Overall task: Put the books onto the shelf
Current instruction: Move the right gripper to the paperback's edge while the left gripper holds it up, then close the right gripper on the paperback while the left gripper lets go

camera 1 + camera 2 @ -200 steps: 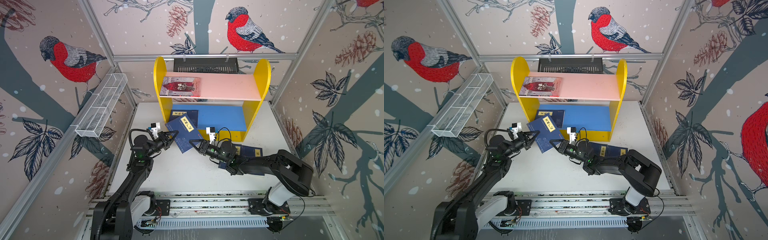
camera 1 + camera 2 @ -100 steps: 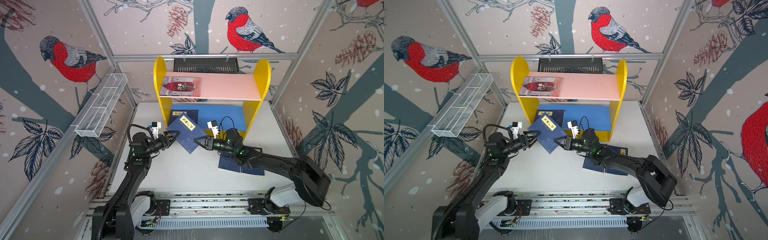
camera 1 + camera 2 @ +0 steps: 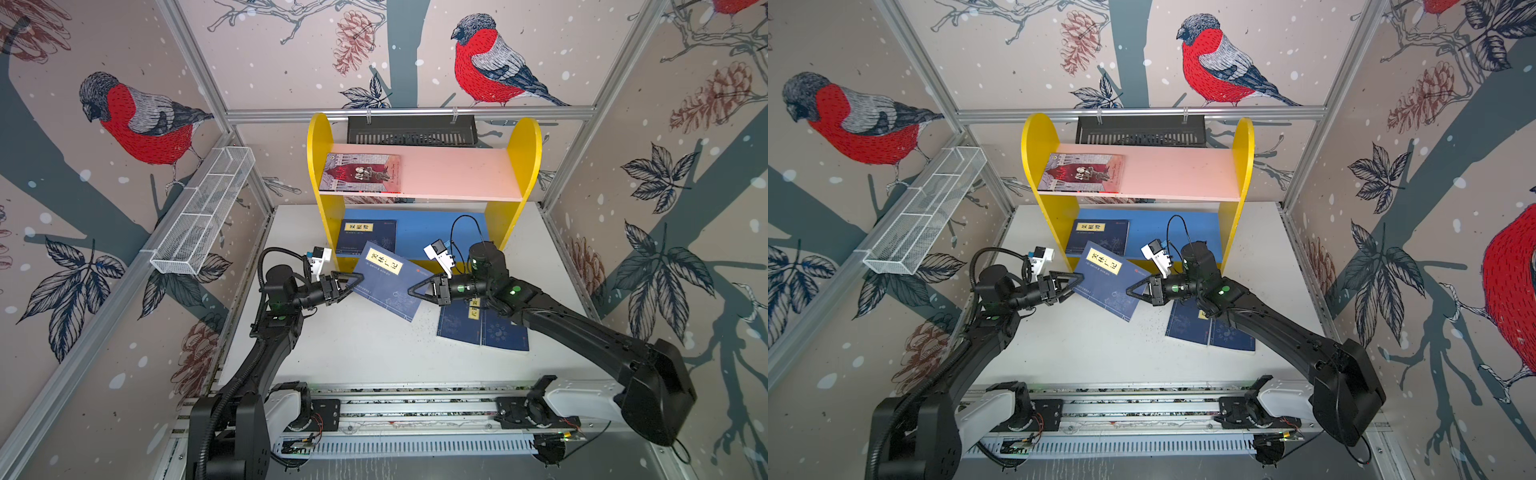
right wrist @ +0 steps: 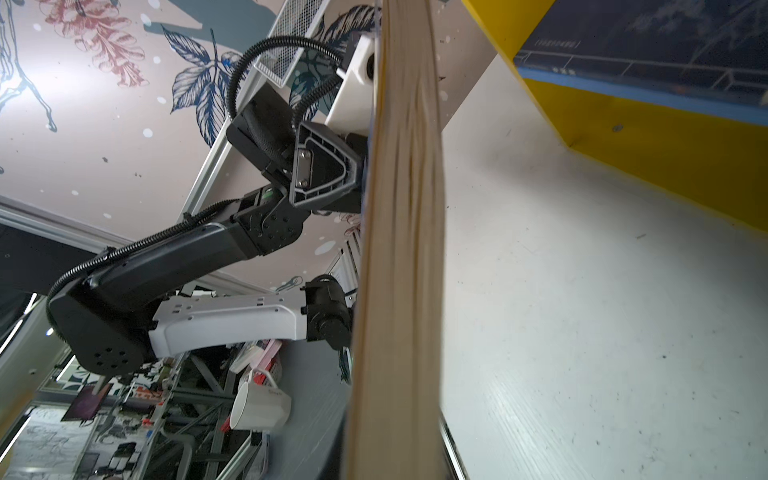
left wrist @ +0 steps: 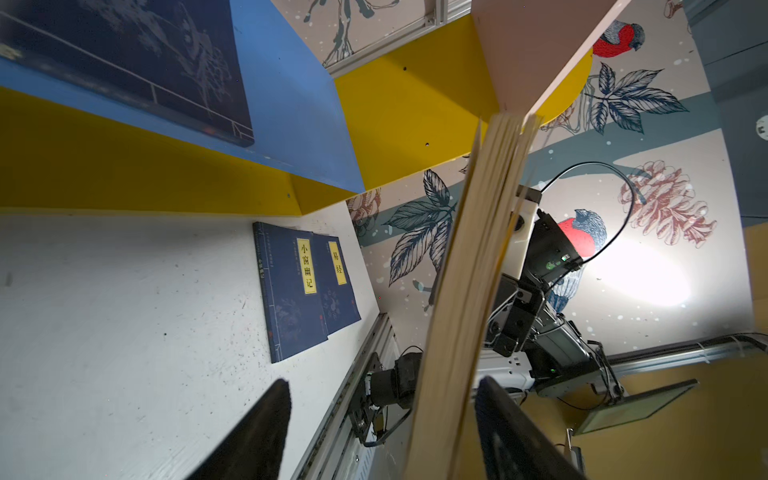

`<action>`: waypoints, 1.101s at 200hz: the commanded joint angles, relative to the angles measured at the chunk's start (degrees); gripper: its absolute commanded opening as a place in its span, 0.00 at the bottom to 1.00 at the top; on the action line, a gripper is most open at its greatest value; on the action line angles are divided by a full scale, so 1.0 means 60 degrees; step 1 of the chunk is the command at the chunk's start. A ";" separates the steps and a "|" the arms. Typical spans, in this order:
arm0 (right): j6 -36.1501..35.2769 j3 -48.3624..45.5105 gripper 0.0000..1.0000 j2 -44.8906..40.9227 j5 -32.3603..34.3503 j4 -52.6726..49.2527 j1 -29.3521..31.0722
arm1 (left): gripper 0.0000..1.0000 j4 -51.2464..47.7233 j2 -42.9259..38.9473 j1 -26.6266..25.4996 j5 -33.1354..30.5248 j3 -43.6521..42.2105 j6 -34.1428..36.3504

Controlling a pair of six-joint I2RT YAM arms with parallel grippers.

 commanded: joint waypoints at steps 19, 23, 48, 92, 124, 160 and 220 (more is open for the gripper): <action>-0.1021 0.0292 0.01 -0.0266 -0.0738 -0.0899 -0.0040 | 0.69 0.3281 0.0030 -0.0086 0.1059 -0.0230 -0.2025; -0.1035 0.0292 0.00 -0.0279 -0.0723 -0.0892 -0.0033 | 0.69 0.3315 0.0028 -0.0120 0.1111 -0.0231 -0.2032; -0.1106 0.0340 0.01 -0.0226 -0.1020 -0.0847 -0.0042 | 0.64 0.3305 -0.0035 -0.0383 0.1313 -0.0249 -0.1976; -0.1472 0.0573 0.01 -0.0077 -0.1113 -0.1200 -0.0082 | 0.41 0.3113 -0.0025 -0.0622 0.1440 -0.0231 -0.1832; -0.1438 0.0571 0.24 0.0120 -0.1022 -0.1142 -0.0235 | 0.00 0.2708 -0.0021 -0.0646 0.1391 -0.0195 -0.1545; 0.0111 -0.0447 0.60 -0.0184 -0.0319 0.0809 -0.0628 | 0.00 0.2532 -0.0083 -0.0561 0.0747 -0.0018 -0.1430; 0.2668 -0.2473 0.65 -0.0727 0.0645 0.4909 -0.0533 | 0.00 0.2384 -0.0044 -0.0315 -0.0239 0.0369 -0.1555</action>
